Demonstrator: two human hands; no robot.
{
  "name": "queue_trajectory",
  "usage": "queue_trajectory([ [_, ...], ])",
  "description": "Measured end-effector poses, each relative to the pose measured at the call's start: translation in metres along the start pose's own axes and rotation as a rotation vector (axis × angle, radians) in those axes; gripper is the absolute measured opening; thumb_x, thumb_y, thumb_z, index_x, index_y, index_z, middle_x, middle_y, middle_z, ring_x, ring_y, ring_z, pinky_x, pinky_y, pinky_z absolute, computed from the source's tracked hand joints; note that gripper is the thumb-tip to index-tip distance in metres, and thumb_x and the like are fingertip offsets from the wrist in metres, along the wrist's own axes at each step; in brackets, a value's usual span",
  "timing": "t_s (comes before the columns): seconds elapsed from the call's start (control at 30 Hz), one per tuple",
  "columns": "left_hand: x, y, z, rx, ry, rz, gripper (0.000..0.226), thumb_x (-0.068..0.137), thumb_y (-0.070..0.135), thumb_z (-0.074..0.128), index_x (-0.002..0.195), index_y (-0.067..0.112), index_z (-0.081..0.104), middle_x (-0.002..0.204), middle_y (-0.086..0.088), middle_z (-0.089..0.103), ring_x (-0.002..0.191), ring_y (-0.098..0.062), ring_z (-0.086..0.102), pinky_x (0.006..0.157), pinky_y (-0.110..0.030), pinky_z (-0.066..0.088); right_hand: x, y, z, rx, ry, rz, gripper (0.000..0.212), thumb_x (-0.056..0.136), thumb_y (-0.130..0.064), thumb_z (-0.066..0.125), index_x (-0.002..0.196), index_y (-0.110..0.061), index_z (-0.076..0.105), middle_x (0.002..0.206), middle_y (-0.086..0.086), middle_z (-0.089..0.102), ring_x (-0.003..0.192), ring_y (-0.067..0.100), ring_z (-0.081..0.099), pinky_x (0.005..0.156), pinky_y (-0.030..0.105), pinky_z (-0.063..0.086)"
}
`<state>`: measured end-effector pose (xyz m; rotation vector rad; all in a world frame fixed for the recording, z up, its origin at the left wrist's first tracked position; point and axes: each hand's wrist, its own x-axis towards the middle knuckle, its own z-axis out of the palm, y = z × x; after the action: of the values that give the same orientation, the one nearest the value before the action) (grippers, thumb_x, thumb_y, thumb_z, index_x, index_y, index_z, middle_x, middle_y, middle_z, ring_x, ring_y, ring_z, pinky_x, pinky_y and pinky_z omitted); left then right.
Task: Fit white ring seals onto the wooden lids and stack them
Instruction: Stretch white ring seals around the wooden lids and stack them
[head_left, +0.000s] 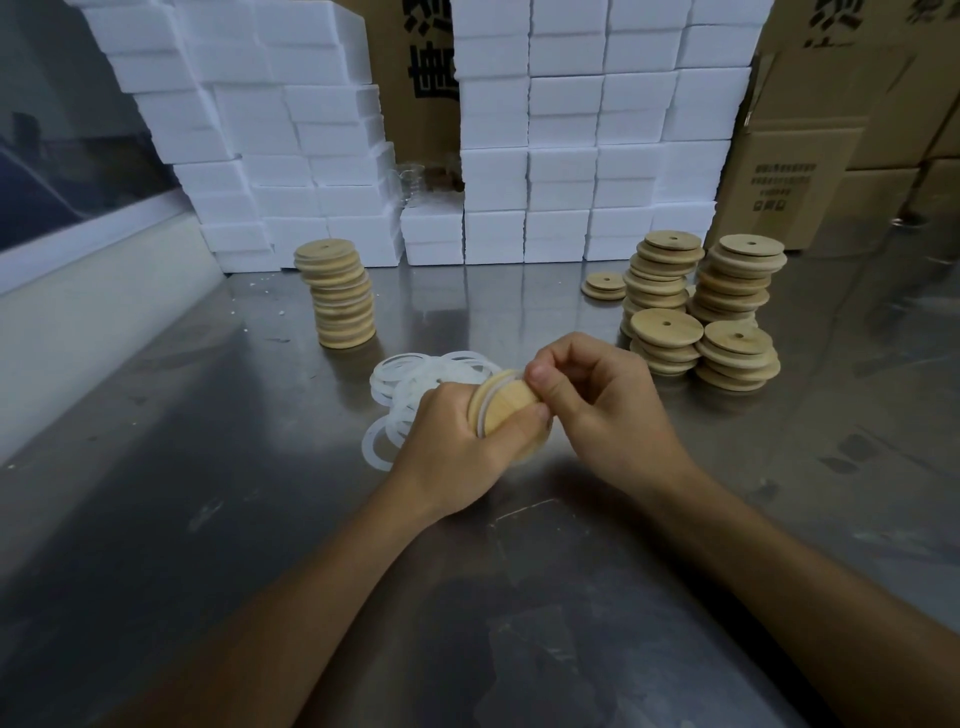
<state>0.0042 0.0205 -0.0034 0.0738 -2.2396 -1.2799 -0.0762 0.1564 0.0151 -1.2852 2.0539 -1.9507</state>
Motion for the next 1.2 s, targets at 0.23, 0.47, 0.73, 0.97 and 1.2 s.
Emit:
queue_trajectory([
  [0.23,0.0,0.005,0.002,0.071,0.116,0.07,0.041,0.087,0.045,0.061,0.087,0.006,0.073,0.076,-0.011,0.071,0.072,-0.019,0.068,0.068,-0.045,0.055,0.002,0.0,-0.007,0.148,-0.071,0.228,0.016,0.094,-0.017,0.056,0.085,-0.005,0.063,0.07,0.007,0.067,0.064,0.013,0.064,0.062,0.026,0.056],
  [0.47,0.001,0.006,0.004,0.065,0.216,0.132,0.039,0.088,0.042,0.062,0.079,0.006,0.073,0.069,-0.008,0.07,0.067,-0.019,0.066,0.066,-0.04,0.053,0.001,0.0,0.002,0.353,-0.041,0.332,0.023,0.098,-0.016,0.052,0.083,-0.004,0.063,0.074,0.005,0.068,0.072,0.013,0.065,0.068,0.025,0.055],
  [0.73,0.004,0.005,0.002,-0.003,0.245,0.123,0.041,0.088,0.044,0.061,0.075,0.007,0.073,0.066,-0.002,0.068,0.066,-0.014,0.064,0.065,-0.031,0.053,-0.001,0.0,0.002,0.415,-0.065,0.409,0.016,0.098,-0.007,0.053,0.089,-0.001,0.063,0.075,0.01,0.064,0.073,0.016,0.062,0.068,0.023,0.056],
  [0.97,0.006,0.003,0.001,-0.116,0.243,-0.002,0.046,0.08,0.063,0.056,0.065,0.02,0.062,0.049,0.006,0.056,0.042,-0.007,0.05,0.048,-0.022,0.039,-0.002,-0.001,0.005,0.476,-0.029,0.404,0.01,0.094,-0.006,0.058,0.086,-0.003,0.064,0.076,0.011,0.067,0.072,0.015,0.065,0.069,0.024,0.057],
  [1.2,0.006,0.004,0.003,-0.082,0.198,-0.027,0.035,0.086,0.055,0.063,0.08,0.02,0.064,0.06,0.005,0.063,0.048,-0.006,0.056,0.049,-0.02,0.042,-0.002,0.004,0.008,0.337,0.053,0.367,0.016,0.095,-0.003,0.059,0.081,-0.01,0.062,0.068,0.004,0.065,0.064,0.012,0.061,0.059,0.023,0.051],
])
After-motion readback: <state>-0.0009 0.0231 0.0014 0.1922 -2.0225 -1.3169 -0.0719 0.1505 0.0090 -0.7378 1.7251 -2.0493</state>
